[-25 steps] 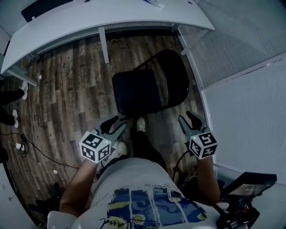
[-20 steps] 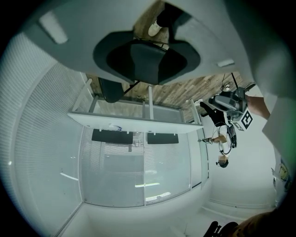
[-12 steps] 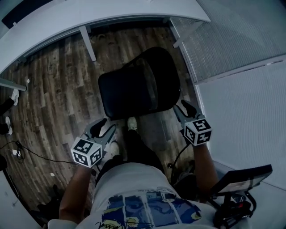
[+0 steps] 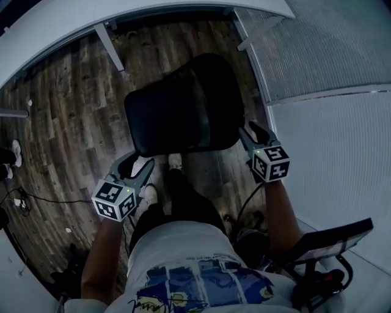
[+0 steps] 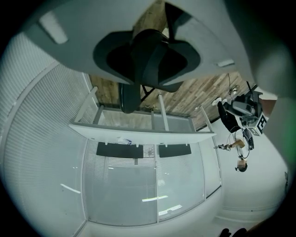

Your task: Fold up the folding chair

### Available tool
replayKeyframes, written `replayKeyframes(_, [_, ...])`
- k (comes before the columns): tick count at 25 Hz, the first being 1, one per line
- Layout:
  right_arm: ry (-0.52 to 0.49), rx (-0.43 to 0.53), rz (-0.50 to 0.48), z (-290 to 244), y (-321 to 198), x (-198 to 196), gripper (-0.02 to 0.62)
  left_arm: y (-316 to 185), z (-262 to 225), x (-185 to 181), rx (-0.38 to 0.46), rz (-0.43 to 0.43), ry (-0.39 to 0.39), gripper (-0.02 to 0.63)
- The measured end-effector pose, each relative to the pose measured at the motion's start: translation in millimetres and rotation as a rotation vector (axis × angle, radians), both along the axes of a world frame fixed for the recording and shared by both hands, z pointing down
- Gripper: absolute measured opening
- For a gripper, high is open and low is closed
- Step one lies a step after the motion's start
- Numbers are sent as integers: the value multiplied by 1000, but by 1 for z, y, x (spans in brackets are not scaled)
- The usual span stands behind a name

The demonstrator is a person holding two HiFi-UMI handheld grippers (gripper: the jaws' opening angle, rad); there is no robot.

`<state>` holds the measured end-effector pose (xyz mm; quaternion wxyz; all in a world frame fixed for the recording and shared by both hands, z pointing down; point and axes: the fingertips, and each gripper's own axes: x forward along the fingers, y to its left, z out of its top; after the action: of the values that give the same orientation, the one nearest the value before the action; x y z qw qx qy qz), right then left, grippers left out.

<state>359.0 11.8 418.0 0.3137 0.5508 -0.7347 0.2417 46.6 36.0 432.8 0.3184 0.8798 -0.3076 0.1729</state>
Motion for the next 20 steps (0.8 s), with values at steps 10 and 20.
replayKeyframes(10, [-95, -136, 113, 73, -5, 44, 146, -15, 67, -5, -102, -76, -33, 235])
replayKeyframes(20, [-190, -214, 153, 114, 2, 57, 186, -15, 133, -2, -205, -140, -50, 270])
